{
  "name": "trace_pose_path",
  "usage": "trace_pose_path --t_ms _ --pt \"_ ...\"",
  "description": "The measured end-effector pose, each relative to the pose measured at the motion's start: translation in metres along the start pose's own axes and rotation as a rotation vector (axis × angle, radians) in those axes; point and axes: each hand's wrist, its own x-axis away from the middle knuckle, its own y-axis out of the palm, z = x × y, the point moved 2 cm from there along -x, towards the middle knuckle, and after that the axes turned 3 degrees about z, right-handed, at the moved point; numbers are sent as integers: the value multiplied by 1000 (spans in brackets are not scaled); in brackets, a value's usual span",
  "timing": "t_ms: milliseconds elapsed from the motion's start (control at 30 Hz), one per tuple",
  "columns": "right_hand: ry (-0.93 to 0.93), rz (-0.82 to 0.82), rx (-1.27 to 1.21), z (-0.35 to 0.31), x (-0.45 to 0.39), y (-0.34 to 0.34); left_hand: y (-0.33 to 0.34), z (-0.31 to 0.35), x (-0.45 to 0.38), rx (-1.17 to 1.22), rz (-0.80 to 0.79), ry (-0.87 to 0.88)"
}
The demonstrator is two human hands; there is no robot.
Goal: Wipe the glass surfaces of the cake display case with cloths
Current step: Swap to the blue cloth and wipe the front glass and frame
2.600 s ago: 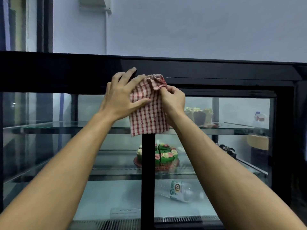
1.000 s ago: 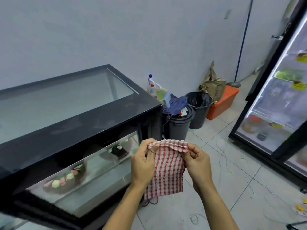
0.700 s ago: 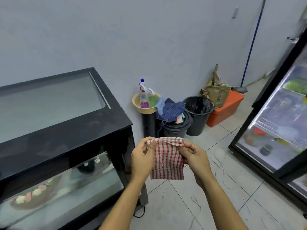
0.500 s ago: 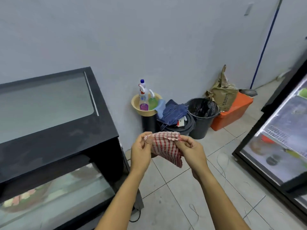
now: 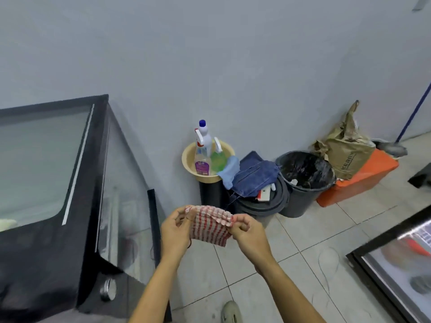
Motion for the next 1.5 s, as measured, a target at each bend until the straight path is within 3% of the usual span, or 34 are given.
trace_pose_path --t_ms 300,500,833,1033,1133,1200,1267,1333,1400,1500 --pt "120 -174 57 4 -110 15 26 -19 -97 -291 -71 -76" --pt "206 -230 18 3 -199 38 44 -23 -171 -334 -18 -115" --pt "307 -223 17 8 -356 70 98 -36 -321 -440 2 -161" --pt "335 -199 63 6 -400 76 128 -47 -360 -475 -18 -165" --pt "241 -162 210 7 -405 70 127 -72 -350 -636 -46 -73" --pt "155 -63 297 12 -405 50 127 -87 -334 -797 -65 130" --pt "102 77 328 18 -410 27 129 -103 -316 -970 -185 404" --pt "123 148 338 30 -422 6 134 -116 -307 -1107 -320 553" --pt "187 128 372 34 -436 -8 135 -120 -310 -1189 -359 554" --pt "209 -50 404 32 -462 -13 139 -119 -322 -1234 -405 452"
